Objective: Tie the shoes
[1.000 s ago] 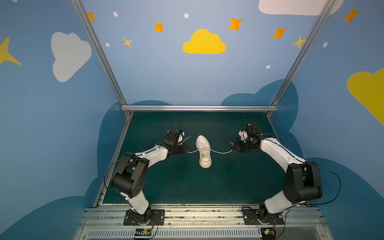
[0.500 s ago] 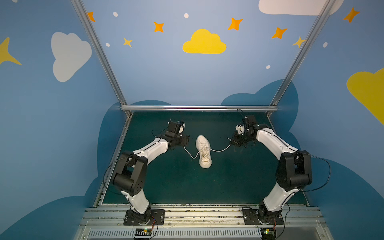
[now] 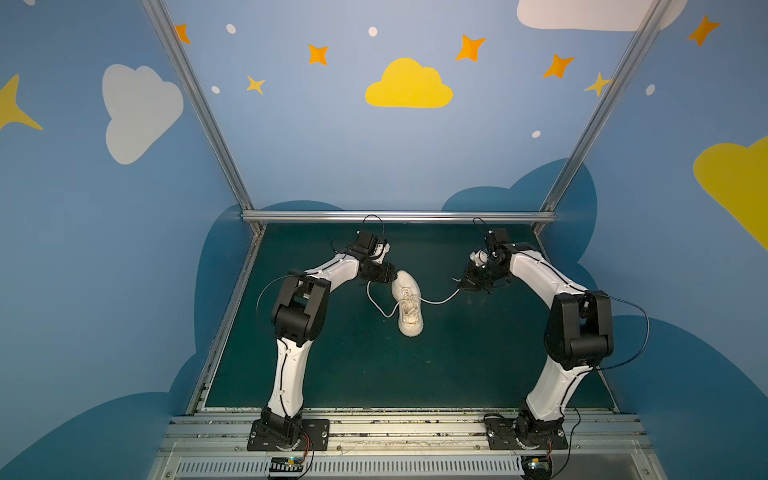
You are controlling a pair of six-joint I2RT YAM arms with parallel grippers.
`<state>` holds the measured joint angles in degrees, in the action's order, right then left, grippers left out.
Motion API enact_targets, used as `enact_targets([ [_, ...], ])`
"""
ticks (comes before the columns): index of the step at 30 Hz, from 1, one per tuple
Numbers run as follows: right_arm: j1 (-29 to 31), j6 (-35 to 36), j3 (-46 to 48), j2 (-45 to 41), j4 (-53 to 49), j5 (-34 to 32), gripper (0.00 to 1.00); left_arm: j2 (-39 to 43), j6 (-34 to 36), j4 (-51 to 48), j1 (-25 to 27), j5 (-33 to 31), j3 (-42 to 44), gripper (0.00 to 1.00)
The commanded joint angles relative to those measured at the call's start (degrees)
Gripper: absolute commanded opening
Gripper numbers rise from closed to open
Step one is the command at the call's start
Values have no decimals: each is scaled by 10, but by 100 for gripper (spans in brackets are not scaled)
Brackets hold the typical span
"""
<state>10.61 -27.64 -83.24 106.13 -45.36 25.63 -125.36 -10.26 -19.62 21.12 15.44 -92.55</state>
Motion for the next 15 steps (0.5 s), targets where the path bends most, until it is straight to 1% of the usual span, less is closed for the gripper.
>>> enact_targets([
  [1,-6,-2,-17,13,-10,12,0,0,9,-21,3,-3,4,69],
  [3,-8,0,-27,19,-10,14,0,5,9,-11,3,-16,24,69],
  [10,-9,7,-79,51,-25,17,0,25,12,0,-11,-110,60,72],
  [13,-7,13,-107,63,-39,23,0,50,7,-6,-20,-133,96,73],
  [15,-4,18,-118,61,-46,21,0,83,2,-5,-23,-150,138,73],
])
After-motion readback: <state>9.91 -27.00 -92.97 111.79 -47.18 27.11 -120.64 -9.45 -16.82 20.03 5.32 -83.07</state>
